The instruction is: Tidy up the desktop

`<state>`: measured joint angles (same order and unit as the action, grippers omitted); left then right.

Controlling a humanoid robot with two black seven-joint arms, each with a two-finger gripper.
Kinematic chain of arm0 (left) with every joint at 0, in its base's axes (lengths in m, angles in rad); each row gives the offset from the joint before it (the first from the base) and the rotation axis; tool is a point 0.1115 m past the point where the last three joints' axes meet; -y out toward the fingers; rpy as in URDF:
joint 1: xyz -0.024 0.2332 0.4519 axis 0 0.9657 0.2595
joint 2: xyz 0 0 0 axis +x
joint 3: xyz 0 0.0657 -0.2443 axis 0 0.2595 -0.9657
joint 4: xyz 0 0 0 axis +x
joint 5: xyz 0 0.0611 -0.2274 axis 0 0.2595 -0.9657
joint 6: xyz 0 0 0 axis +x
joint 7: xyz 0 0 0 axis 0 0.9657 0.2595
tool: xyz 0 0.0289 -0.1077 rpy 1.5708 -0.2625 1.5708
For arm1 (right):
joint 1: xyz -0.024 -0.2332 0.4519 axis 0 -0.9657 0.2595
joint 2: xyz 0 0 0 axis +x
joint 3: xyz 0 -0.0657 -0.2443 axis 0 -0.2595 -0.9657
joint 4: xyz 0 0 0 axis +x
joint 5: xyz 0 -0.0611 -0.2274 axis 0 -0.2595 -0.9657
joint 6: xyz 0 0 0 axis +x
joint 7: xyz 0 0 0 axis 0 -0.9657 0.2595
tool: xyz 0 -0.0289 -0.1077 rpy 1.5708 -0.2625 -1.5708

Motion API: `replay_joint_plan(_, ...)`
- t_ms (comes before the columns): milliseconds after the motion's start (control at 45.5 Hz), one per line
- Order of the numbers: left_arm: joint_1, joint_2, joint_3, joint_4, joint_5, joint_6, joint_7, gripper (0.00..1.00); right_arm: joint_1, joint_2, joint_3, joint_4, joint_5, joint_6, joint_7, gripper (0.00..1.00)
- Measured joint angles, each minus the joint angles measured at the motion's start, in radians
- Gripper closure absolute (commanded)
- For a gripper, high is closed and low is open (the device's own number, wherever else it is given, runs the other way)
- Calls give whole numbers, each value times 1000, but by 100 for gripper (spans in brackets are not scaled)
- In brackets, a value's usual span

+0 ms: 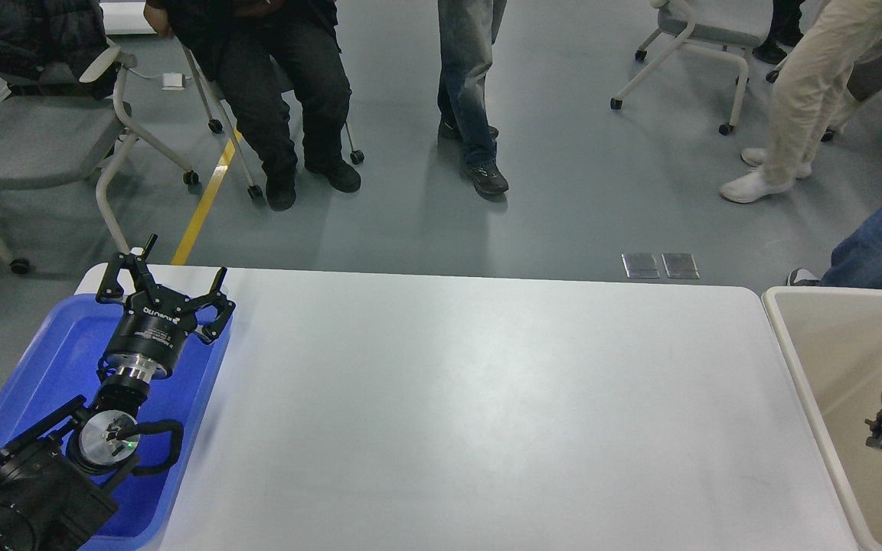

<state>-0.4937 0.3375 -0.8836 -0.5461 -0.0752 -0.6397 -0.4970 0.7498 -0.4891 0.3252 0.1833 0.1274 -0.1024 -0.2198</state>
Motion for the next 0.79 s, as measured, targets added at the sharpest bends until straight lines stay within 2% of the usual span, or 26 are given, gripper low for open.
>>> replay_joint_plan(176, 0, 0, 0, 0, 0, 0, 0, 0, 8, -97, 55, 165, 0, 56, 46, 0)
replay_joint_plan(352, 0, 0, 0, 0, 0, 0, 0, 0, 13, -218, 160, 412, -1, 114, 82, 0)
replay_joint_plan(528, 0, 0, 0, 0, 0, 0, 0, 0, 21, -304, 255, 652, 0, 155, 98, 0)
replay_joint_plan(792, 0, 0, 0, 0, 0, 0, 0, 0, 30, -338, 344, 898, 1, 180, 106, 0)
